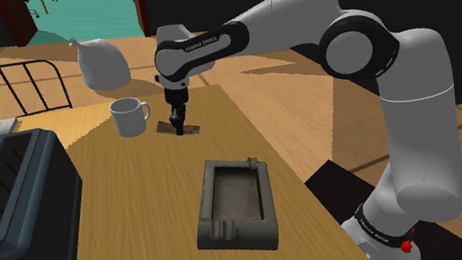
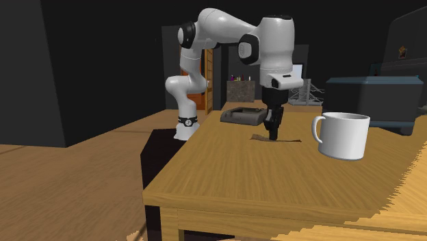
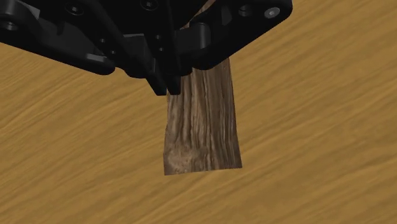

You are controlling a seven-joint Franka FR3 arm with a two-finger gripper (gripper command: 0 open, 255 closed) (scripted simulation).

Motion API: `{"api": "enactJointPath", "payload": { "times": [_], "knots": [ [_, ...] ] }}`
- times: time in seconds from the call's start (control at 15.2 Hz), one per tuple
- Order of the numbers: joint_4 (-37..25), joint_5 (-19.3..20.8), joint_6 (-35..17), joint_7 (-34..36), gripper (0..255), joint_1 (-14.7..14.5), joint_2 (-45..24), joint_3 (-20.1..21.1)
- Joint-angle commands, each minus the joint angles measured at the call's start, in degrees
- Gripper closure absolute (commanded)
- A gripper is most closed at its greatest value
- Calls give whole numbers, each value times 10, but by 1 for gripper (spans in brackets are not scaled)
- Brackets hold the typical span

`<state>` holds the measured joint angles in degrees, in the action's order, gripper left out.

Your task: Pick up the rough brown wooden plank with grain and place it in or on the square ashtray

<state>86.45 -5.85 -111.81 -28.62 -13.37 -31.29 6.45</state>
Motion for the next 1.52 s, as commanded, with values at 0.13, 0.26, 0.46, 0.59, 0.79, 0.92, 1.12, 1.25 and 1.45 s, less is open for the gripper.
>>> {"api": "enactJointPath", "payload": {
  "times": [0.13, 0.26, 0.46, 0.59, 0.79, 0.92, 1.12, 1.25, 1.45],
  "knots": [
    [-10, 1, 16, 1, 255, 1, 2, -1],
    [-7, 1, 10, 1, 0, 1, 0, -1],
    [-69, 49, 2, -8, 0, -22, -24, -8],
    [-91, 65, -1, -11, 0, -30, -32, -12],
    [-78, 65, -20, -11, 0, -31, -39, -12],
    [-70, 66, -33, -11, 0, -31, -44, -12],
    [-62, 66, -48, -11, 0, -32, -51, -12],
    [-62, 66, -48, -11, 0, -32, -51, -12],
    [-62, 66, -48, -11, 0, -32, -51, -12]
  ]
}}
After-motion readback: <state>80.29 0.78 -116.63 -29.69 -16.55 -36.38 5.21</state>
